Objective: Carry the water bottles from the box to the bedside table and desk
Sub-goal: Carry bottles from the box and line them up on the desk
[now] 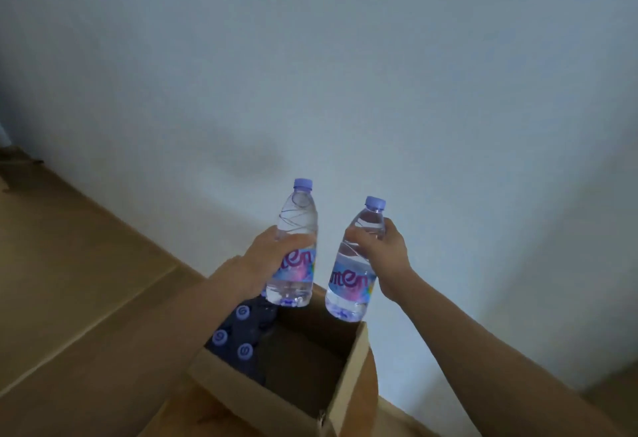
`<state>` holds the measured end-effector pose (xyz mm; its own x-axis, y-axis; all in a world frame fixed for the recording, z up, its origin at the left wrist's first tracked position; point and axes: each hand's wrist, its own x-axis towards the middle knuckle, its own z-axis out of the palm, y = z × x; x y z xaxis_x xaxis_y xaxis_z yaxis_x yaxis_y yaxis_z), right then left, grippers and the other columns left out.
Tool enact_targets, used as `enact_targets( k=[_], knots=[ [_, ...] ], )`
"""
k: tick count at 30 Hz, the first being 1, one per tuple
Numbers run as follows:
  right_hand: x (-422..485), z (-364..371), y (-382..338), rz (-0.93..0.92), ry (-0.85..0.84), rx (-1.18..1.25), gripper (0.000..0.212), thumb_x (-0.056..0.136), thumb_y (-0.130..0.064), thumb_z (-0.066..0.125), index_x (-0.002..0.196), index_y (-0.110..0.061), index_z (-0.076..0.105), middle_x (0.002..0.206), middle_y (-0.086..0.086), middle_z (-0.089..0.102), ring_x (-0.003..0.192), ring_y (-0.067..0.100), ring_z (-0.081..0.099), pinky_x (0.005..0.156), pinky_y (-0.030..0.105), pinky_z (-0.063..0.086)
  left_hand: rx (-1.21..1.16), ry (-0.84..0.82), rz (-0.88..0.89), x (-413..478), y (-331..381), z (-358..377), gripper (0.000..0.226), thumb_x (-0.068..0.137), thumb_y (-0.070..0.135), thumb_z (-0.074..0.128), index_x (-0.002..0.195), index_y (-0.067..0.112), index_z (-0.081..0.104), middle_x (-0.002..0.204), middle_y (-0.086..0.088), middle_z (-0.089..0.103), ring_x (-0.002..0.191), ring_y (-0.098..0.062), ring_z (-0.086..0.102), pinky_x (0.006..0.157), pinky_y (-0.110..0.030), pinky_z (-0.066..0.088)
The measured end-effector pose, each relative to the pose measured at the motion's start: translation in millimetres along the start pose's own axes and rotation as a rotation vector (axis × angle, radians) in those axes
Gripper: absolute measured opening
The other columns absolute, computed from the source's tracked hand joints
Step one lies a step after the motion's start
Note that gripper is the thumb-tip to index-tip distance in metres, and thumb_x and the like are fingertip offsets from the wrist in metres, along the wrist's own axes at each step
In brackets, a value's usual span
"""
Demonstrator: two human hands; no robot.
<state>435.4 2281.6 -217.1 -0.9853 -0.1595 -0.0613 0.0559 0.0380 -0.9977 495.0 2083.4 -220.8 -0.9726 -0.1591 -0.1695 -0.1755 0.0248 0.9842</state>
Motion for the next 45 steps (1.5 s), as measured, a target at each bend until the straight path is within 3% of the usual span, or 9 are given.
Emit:
enact_targets(
  k=[5, 10, 16, 21, 26, 33, 38, 42, 45],
  knots=[
    [-58, -92, -15, 0.047, 0.255, 0.060, 0.043, 0.073, -0.018, 0.079, 0.109, -0.011, 0.056, 0.102, 0.013, 0.072, 0.084, 0.025, 0.075, 0.081, 0.046, 0.061, 0.056, -0.287, 0.066, -8, 9, 92, 0.025, 0.086, 0.037, 0.074, 0.103, 0.020, 0.066, 0.096, -0.011, 0.077, 0.089, -0.033, 0.075, 0.084, -0.042, 0.062],
    [-135, -185, -21, 0.028, 0.463, 0.142, 0.034, 0.079, -0.011, 0.076, 0.108, -0.008, 0.059, 0.092, 0.009, 0.071, 0.066, 0.015, 0.073, 0.058, 0.029, 0.058, 0.119, -0.516, 0.111, -38, 24, 197, 0.061, 0.054, 0.059, 0.075, 0.100, 0.020, 0.067, 0.092, -0.011, 0.076, 0.086, -0.031, 0.075, 0.082, -0.044, 0.061],
    [-248, -294, -13, -0.026, 0.689, 0.213, 0.039, 0.071, -0.017, 0.077, 0.104, -0.007, 0.059, 0.091, 0.013, 0.069, 0.075, 0.025, 0.071, 0.072, 0.040, 0.060, 0.115, -0.718, 0.111, -98, 25, 329, 0.076, 0.049, 0.056, 0.078, 0.110, 0.011, 0.065, 0.096, -0.016, 0.075, 0.087, -0.033, 0.074, 0.076, -0.042, 0.062],
    [-354, -389, -10, -0.037, 0.840, 0.200, 0.023, 0.080, -0.006, 0.071, 0.100, -0.004, 0.061, 0.087, 0.012, 0.065, 0.073, 0.023, 0.070, 0.069, 0.034, 0.060, 0.094, -0.889, 0.112, -184, 16, 445, 0.061, 0.061, 0.044, 0.084, 0.101, 0.000, 0.069, 0.082, -0.014, 0.074, 0.073, -0.027, 0.071, 0.063, -0.032, 0.058],
    [-448, -468, -8, -0.024, 0.993, 0.178, 0.029, 0.080, -0.010, 0.073, 0.105, -0.008, 0.057, 0.087, 0.009, 0.068, 0.069, 0.020, 0.073, 0.059, 0.028, 0.057, 0.112, -1.048, 0.135, -262, 2, 547, 0.050, 0.073, 0.046, 0.083, 0.104, 0.009, 0.070, 0.096, -0.023, 0.074, 0.085, -0.036, 0.074, 0.081, -0.045, 0.059],
    [-547, -559, 6, -0.020, 1.175, 0.207, 0.045, 0.075, -0.028, 0.084, 0.105, -0.009, 0.057, 0.090, 0.012, 0.071, 0.071, 0.021, 0.072, 0.069, 0.035, 0.060, 0.145, -1.239, 0.111, -335, -7, 674, 0.053, 0.079, 0.042, 0.080, 0.117, 0.010, 0.062, 0.104, -0.024, 0.071, 0.098, -0.043, 0.071, 0.088, -0.051, 0.058],
    [-597, -624, 20, -0.050, 1.370, 0.284, 0.022, 0.082, -0.018, 0.078, 0.091, -0.012, 0.058, 0.081, 0.010, 0.068, 0.066, 0.022, 0.068, 0.061, 0.031, 0.059, 0.165, -1.396, 0.064, -371, -17, 774, 0.069, 0.065, 0.044, 0.085, 0.121, 0.011, 0.061, 0.105, -0.021, 0.074, 0.098, -0.041, 0.072, 0.088, -0.053, 0.058],
    [-626, -680, 29, -0.058, 1.533, 0.302, 0.042, 0.077, -0.019, 0.083, 0.108, -0.003, 0.058, 0.087, 0.014, 0.070, 0.073, 0.027, 0.071, 0.071, 0.040, 0.062, 0.150, -1.513, 0.032, -401, -17, 855, 0.084, 0.051, 0.047, 0.087, 0.121, 0.010, 0.059, 0.101, -0.019, 0.075, 0.090, -0.034, 0.075, 0.079, -0.044, 0.061],
    [-648, -719, 31, -0.081, 1.633, 0.316, 0.053, 0.075, -0.017, 0.084, 0.115, 0.002, 0.056, 0.086, 0.016, 0.069, 0.072, 0.028, 0.071, 0.069, 0.041, 0.061, 0.147, -1.588, 0.019, -419, -15, 909, 0.076, 0.059, 0.038, 0.084, 0.122, 0.006, 0.057, 0.109, -0.025, 0.072, 0.089, -0.034, 0.073, 0.074, -0.040, 0.061]
  ],
)
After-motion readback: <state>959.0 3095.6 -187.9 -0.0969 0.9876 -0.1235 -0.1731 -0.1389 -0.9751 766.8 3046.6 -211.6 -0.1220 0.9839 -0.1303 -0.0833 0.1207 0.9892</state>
